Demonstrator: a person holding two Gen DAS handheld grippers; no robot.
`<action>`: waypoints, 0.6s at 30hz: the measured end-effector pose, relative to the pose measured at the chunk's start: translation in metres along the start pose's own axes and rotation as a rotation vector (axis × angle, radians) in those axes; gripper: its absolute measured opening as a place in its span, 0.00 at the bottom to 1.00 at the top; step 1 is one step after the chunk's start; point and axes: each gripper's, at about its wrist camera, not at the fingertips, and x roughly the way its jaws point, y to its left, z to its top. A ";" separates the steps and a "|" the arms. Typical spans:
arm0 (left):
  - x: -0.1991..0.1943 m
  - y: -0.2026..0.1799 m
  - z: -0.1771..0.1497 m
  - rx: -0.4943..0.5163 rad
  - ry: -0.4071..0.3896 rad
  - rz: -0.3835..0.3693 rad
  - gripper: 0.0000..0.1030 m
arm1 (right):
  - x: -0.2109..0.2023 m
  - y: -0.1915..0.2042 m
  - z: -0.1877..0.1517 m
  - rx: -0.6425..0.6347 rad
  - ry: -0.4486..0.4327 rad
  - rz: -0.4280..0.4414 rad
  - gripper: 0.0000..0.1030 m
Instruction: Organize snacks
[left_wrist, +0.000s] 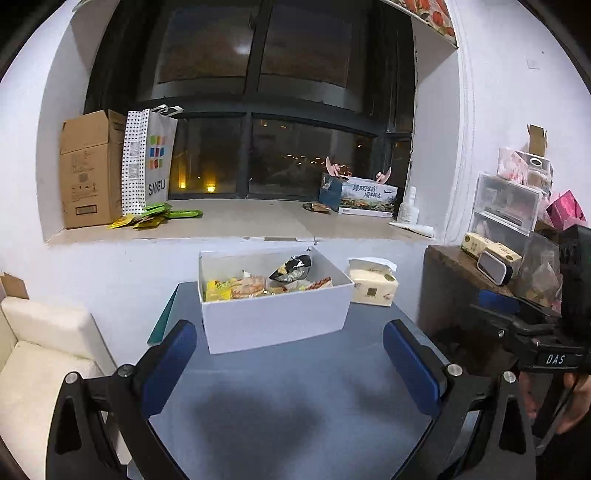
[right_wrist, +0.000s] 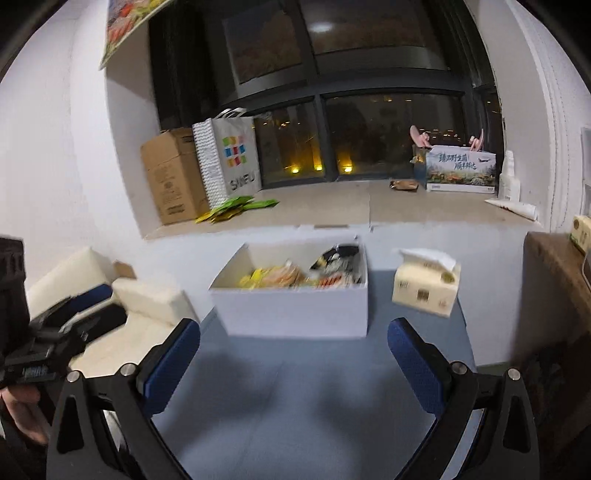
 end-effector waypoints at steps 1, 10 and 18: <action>-0.001 -0.001 -0.001 -0.003 0.006 -0.013 1.00 | -0.006 0.001 -0.006 0.003 -0.004 -0.003 1.00; 0.007 -0.005 -0.006 0.000 0.045 -0.020 1.00 | -0.011 0.005 -0.008 -0.022 0.023 -0.034 1.00; 0.011 -0.005 -0.007 -0.003 0.061 -0.022 1.00 | -0.006 0.006 -0.015 -0.011 0.047 -0.027 1.00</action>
